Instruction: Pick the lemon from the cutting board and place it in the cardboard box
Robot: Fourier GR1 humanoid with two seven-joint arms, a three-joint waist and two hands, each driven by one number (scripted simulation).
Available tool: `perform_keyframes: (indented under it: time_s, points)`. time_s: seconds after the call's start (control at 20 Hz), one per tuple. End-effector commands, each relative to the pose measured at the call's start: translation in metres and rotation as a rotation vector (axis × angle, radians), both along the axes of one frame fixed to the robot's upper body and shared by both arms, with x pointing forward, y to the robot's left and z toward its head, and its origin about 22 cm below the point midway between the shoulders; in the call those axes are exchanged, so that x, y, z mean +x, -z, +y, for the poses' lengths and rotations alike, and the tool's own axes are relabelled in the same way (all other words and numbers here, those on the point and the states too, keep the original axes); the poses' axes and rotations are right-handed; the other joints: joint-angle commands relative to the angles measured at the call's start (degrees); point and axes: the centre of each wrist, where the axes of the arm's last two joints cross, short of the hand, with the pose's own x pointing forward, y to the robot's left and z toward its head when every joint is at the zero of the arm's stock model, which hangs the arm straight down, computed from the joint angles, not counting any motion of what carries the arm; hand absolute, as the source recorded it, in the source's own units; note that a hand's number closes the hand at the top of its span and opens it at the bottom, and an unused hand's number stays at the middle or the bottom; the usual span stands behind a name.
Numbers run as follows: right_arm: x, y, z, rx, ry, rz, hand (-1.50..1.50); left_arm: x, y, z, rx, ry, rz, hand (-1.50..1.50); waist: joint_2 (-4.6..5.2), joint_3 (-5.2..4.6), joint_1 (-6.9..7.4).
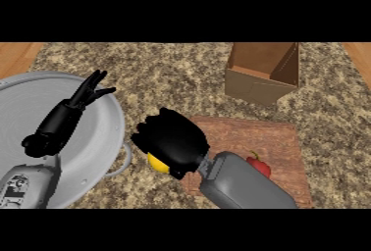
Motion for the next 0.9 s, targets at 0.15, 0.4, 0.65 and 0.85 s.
perform_keyframes:
  time_s: [0.15,0.4,0.65,0.85]
  points:
    - [0.024,-0.055,-0.035,0.3,0.276,0.012,1.5,0.0,-0.009,0.014,0.007,-0.011,-0.002,0.0,-0.06,-0.05,-0.33]
    - [0.052,-0.064,-0.062,0.395,0.466,0.026,1.5,0.001,-0.001,0.005,-0.001,0.002,0.02,0.0,0.07,-0.06,-0.32]
    - [0.091,-0.082,-0.09,0.441,0.567,0.031,1.5,0.0,0.0,0.0,-0.001,0.005,0.007,0.0,0.14,-0.07,0.03]
    - [0.131,-0.105,-0.118,0.407,0.635,-0.001,1.5,-0.012,0.007,-0.009,0.004,0.03,0.026,0.0,0.26,-0.07,0.77]
